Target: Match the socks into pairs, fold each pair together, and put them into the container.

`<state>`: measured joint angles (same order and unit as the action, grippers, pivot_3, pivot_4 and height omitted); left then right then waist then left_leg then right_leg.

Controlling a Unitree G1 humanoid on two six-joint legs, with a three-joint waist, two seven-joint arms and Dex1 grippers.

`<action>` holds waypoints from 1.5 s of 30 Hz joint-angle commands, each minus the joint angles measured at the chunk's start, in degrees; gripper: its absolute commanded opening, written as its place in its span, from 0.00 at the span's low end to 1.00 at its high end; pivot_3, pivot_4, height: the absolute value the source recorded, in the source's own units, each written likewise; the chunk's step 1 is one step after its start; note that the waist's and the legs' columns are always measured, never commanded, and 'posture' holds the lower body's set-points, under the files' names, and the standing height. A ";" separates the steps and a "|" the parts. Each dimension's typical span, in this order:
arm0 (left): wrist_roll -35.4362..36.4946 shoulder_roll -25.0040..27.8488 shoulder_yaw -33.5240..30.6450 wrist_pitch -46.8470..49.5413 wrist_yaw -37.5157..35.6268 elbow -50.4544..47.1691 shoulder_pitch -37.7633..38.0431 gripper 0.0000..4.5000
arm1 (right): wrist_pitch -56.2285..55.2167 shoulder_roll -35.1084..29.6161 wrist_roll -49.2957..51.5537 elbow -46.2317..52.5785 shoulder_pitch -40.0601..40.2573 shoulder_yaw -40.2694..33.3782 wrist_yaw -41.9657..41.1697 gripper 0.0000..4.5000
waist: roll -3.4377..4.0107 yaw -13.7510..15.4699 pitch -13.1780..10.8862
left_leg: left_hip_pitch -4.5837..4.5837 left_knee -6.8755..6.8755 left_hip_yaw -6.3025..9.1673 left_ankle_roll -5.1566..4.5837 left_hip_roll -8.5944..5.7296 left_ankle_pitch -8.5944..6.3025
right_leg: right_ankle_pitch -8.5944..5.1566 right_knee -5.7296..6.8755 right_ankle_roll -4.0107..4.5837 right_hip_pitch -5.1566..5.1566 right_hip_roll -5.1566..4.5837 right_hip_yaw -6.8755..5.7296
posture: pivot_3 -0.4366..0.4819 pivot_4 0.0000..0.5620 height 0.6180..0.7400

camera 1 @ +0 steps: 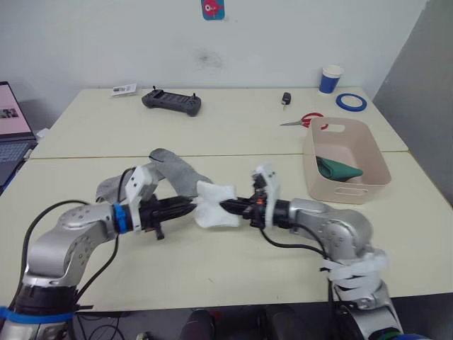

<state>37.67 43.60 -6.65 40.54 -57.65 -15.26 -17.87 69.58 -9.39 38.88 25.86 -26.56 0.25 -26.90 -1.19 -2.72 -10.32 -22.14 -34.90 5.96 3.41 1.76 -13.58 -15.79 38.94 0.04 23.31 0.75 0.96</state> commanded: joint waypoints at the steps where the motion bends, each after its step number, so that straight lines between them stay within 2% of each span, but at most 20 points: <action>1: 3.40 0.12 1.00 2.80 -0.52 -3.93 -3.89 0.54 | 2.44 -1.70 6.45 8.15 2.15 -8.60 1.99 0.00 | 0.00 -0.22 0.00 | 0.01 0.00 0.00 0.00 0.01 0.00 | 0.00 0.01 0.00 0.00 0.01 0.00 | 0.48 0.27 1.00; 4: 5.01 -0.18 2.07 4.53 -0.86 -4.49 -7.29 0.75 | 4.98 -2.95 13.53 10.28 2.21 -20.60 6.75 0.00 | 0.01 -0.59 -0.01 | 0.09 0.00 -0.14 0.00 0.02 0.00 | 0.00 0.04 0.00 0.00 0.05 0.03 | 0.48 0.27 1.00; 7: 6.14 -0.66 3.42 5.59 -1.41 -4.41 -10.46 0.97 | 5.40 -9.39 17.37 9.62 0.25 -31.31 10.58 0.00 | 0.04 -0.36 -0.16 | 0.09 -0.03 -0.21 0.00 -0.01 0.00 | 0.00 0.05 -0.01 -0.02 0.04 0.04 | 0.48 0.27 1.00; 8: 6.48 -0.76 3.54 5.93 -1.43 -4.36 -11.04 1.00 | 5.36 -11.11 18.21 9.23 -0.16 -32.75 11.50 0.00 | 0.07 -0.33 -0.19 | 0.09 -0.04 -0.24 0.00 -0.05 0.00 | 0.00 0.03 -0.01 -0.03 0.02 0.06 | 0.48 0.27 1.00; 10: 7.69 -1.07 4.06 7.07 -1.77 -4.49 -12.70 1.00 | 1.57 -19.17 14.04 7.25 -0.22 -33.71 9.74 0.00 | 0.09 -0.25 -0.21 | 0.08 -0.05 -0.31 0.00 -0.07 0.00 | 0.00 0.00 -0.01 -0.03 0.01 0.11 | 0.48 0.27 1.00; 14: 9.09 -1.99 4.60 8.36 -1.59 -4.72 -15.73 1.00 | -14.53 -36.65 -1.19 -0.87 0.72 -26.21 1.61 0.00 | 0.16 -0.32 -0.36 | 0.05 -0.03 -0.41 -0.02 -0.08 -0.01 | 0.00 -0.12 -0.01 -0.02 0.03 0.16 | 0.48 0.27 1.00; 17: 9.51 -2.47 4.47 8.63 -0.90 -5.44 -16.88 1.00 | -32.51 -46.13 -16.21 -9.52 0.22 -14.94 -4.29 0.00 | 0.13 -0.78 -0.38 | 0.12 -0.03 -0.55 -0.03 -0.06 -0.01 | -0.01 -0.13 -0.03 -0.02 0.06 0.31 | 0.48 0.27 1.00; 19: 9.93 -2.55 4.30 8.88 -0.46 -6.10 -17.29 1.00 | -43.92 -49.55 -24.86 -16.81 -2.41 -7.95 -7.21 0.00 | 0.11 -1.01 -0.40 | 0.17 -0.04 -0.64 -0.03 -0.04 -0.01 | -0.02 -0.12 -0.04 -0.02 0.06 0.39 | 0.48 0.27 1.00; 24: 9.64 -2.30 4.69 8.68 0.43 -7.86 -16.48 1.00 | -71.77 -49.64 -44.66 -39.11 -15.28 9.19 -13.35 0.00 | 0.01 -1.36 -0.56 | 0.35 -0.05 -1.26 -0.01 -0.07 0.00 | 0.07 -0.08 -0.20 0.02 0.06 1.01 | 0.48 0.27 1.00; 27: 9.55 -2.40 4.71 8.48 1.20 -9.00 -15.66 1.00 | -82.94 -48.41 -50.99 -49.05 -20.24 15.91 -18.66 0.00 | -0.11 -1.42 -0.64 | 0.36 -0.08 -1.45 0.01 -0.09 0.01 | 0.12 -0.11 -0.29 0.05 0.04 1.22 | 0.48 0.27 1.00; 32: 8.52 -1.90 4.52 7.56 2.17 -10.12 -14.10 1.00 | -90.03 -45.77 -54.12 -57.11 -24.84 20.41 -27.53 0.00 | -0.14 -0.63 -0.66 | 0.32 -0.10 -1.44 0.12 -0.08 0.07 | 0.11 -0.16 -0.31 0.06 0.03 1.38 | 0.48 0.27 1.00; 37: 7.74 -1.37 4.54 6.69 2.31 -10.75 -12.95 1.00 | -90.09 -43.95 -52.30 -59.77 -27.81 20.46 -36.58 0.00 | -0.16 -0.45 -0.67 | 0.33 -0.18 -1.42 0.13 -0.08 0.08 | 0.11 -0.07 -0.31 0.06 0.02 1.40 | 0.48 0.27 1.00; 40: 7.12 -1.18 4.72 6.02 2.10 -10.48 -12.58 1.00 | -87.99 -43.06 -51.59 -61.28 -30.16 19.52 -40.92 0.20 | -0.16 -0.49 -0.67 | 0.36 -0.22 -1.42 0.09 -0.08 0.05 | 0.12 0.03 -0.30 0.06 0.02 1.40 | 0.48 0.27 1.00; 45: 6.00 -1.28 5.20 5.02 1.62 -9.99 -12.05 1.00 | -85.26 -42.50 -49.55 -60.51 -33.28 17.83 -45.93 0.60 | -0.15 -0.47 -0.67 | 0.36 -0.26 -1.42 0.07 -0.08 0.04 | 0.13 0.05 -0.29 0.06 0.02 1.39 | 0.48 0.27 1.00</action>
<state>43.91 41.80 -1.42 46.86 -55.72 -24.34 -29.94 -16.64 -51.20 -12.23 -36.17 -57.80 20.68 -70.92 -1.34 -3.19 -10.99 -21.79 -35.17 4.56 3.48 1.68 -13.54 -15.66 38.98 -0.25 23.37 0.77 2.35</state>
